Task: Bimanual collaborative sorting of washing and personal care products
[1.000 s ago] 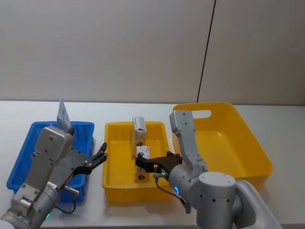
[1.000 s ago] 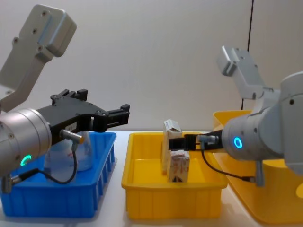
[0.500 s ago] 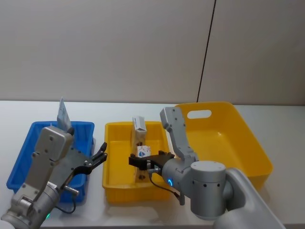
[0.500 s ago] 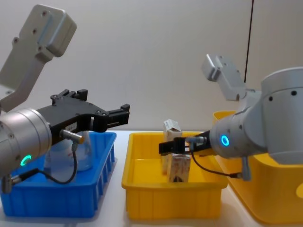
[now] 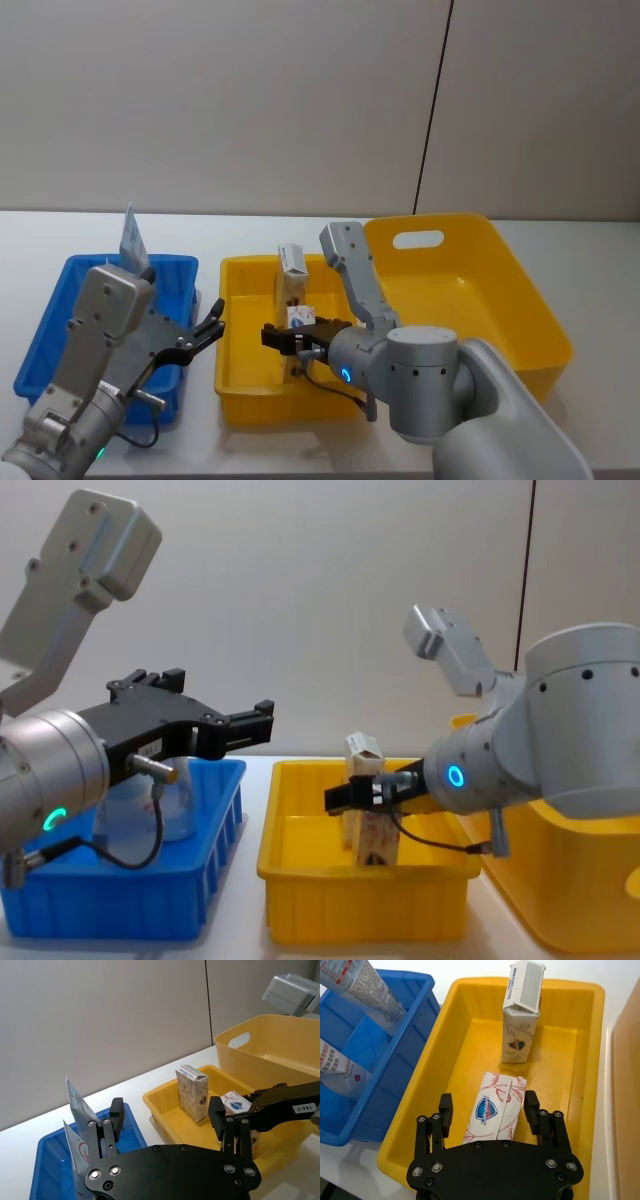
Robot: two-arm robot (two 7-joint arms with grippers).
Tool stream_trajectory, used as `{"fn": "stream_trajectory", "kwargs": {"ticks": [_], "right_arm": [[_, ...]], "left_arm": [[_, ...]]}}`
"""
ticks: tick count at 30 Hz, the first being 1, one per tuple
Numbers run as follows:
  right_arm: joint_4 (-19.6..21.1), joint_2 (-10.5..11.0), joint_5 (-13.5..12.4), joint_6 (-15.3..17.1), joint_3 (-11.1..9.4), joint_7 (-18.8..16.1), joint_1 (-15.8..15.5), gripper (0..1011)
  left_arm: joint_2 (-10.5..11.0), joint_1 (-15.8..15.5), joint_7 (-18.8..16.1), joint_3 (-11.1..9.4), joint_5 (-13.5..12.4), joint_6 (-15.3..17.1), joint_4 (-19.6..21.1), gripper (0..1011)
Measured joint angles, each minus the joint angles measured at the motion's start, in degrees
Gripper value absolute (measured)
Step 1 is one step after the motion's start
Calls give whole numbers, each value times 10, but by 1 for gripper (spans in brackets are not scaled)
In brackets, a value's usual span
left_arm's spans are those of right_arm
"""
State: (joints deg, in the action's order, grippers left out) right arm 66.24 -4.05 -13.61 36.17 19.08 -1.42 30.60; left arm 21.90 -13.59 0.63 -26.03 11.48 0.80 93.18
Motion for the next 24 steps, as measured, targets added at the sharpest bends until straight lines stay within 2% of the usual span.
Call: {"fn": "stream_trajectory", "kwargs": {"ticks": [2,7,8,9,11,14,18,24], "right_arm": [[-5,-1,0,3,-2,-1,3,833],[-19,-7,-5,17,-8,-4,10,641],[-22,-9,-6,22,-10,-4,11,641],[-22,-9,-6,22,-10,-4,11,582],[-27,-12,-8,30,-14,-4,14,544],[-33,-17,-11,42,-21,-2,18,427],[-36,-21,-13,51,-26,1,21,371],[-29,-22,-12,59,-29,4,21,371]], "left_arm": [[0,0,0,0,0,0,0,1001],[0,0,0,0,0,0,0,1001],[0,0,0,0,0,0,0,1001],[0,0,0,0,0,0,0,1001],[0,0,0,0,0,0,0,1001],[0,0,0,0,0,0,0,1001],[0,0,0,0,0,0,0,1001],[0,0,0,0,0,0,0,1002]]}}
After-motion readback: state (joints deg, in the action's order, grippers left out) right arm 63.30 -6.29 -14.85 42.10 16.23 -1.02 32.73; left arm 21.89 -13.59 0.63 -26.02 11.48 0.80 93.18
